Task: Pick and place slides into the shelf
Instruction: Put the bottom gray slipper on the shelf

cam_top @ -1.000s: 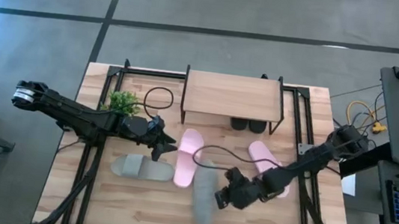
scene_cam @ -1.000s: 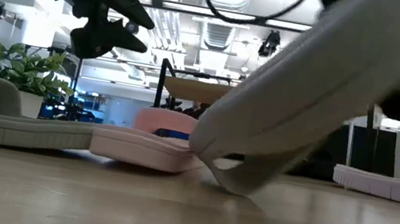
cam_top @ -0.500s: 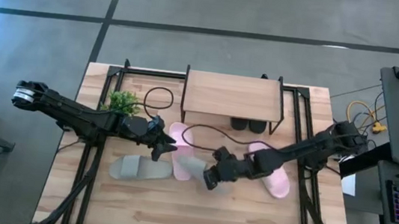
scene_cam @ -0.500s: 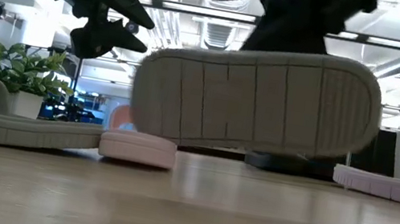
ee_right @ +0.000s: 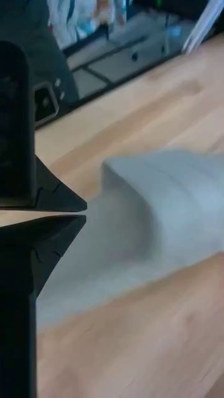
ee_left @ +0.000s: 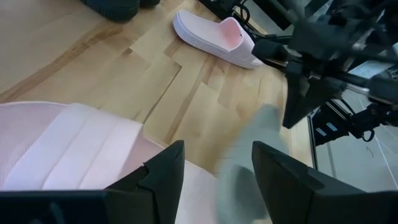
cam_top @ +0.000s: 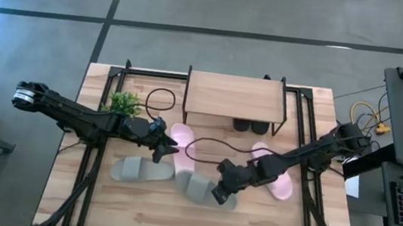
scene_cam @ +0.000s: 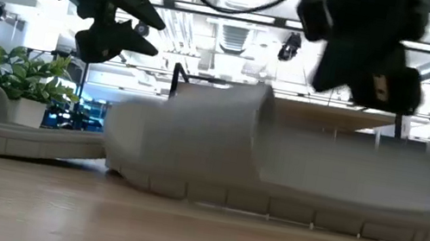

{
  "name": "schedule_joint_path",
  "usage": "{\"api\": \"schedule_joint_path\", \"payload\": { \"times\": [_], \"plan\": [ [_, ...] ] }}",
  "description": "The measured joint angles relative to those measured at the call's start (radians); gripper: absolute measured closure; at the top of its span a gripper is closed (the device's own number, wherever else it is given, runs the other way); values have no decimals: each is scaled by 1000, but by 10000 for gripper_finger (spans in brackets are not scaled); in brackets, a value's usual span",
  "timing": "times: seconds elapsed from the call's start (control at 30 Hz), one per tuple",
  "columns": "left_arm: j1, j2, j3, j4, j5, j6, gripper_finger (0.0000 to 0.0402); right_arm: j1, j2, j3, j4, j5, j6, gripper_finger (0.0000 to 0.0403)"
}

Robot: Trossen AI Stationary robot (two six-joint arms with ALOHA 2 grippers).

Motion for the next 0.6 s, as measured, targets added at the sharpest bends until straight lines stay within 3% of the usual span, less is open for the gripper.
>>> {"api": "schedule_joint_path", "payload": {
  "times": [0.3, 0.6],
  "plan": [
    [0, 0, 0, 0, 0, 0, 228, 10, 0, -14, -44, 23, 87, 374],
    [1, 0, 0, 0, 1, 0, 228, 1, 0, -16, -8, 27, 143, 247]
  ]
}}
